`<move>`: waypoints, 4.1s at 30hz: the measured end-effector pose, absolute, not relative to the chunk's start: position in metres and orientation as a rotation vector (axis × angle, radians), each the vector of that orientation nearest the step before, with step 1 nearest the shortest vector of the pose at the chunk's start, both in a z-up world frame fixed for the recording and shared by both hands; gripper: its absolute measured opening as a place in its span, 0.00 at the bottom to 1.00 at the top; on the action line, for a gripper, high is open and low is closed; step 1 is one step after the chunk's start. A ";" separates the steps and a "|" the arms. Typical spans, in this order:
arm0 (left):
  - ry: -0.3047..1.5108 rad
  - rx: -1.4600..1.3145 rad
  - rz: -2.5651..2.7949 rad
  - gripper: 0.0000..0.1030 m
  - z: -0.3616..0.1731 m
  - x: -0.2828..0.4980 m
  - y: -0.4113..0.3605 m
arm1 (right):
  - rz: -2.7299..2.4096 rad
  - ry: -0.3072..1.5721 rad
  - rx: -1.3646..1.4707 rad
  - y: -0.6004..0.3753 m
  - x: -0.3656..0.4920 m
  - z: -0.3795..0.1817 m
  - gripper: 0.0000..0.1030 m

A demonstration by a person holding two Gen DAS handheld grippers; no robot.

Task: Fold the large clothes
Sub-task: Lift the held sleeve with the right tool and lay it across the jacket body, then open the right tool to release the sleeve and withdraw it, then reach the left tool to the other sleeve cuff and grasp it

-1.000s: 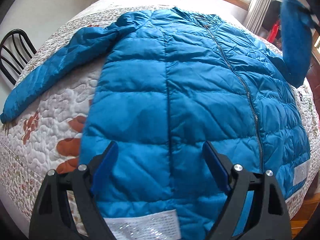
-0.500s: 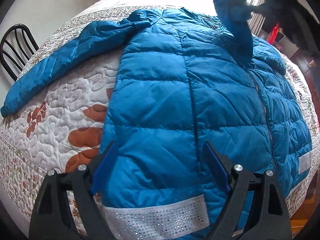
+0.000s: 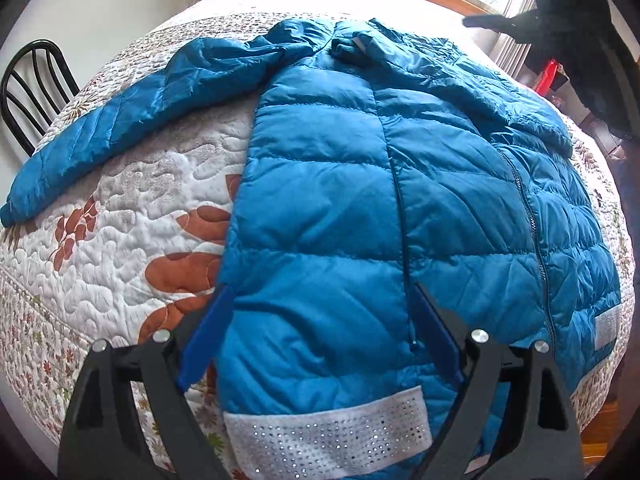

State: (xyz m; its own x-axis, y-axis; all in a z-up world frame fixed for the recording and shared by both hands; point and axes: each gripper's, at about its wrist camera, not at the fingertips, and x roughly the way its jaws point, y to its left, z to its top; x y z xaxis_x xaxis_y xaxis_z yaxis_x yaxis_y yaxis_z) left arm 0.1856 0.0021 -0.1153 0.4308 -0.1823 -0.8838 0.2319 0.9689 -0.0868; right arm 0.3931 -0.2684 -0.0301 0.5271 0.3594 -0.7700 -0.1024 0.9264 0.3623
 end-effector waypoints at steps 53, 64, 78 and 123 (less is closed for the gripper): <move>1.118 0.015 -0.221 0.91 -0.124 0.170 0.023 | -0.130 1.028 0.133 -0.324 0.346 -0.134 0.47; 1.108 0.015 -0.221 0.92 -0.127 0.171 0.022 | -0.148 0.979 0.137 -0.323 0.344 -0.135 0.47; 1.075 -0.091 -0.158 0.91 -0.102 0.176 0.071 | -0.045 0.967 0.268 -0.339 0.246 -0.071 0.52; 1.008 -0.535 0.489 0.20 -0.122 0.327 0.309 | -0.124 1.051 0.298 -0.362 0.090 -0.135 0.57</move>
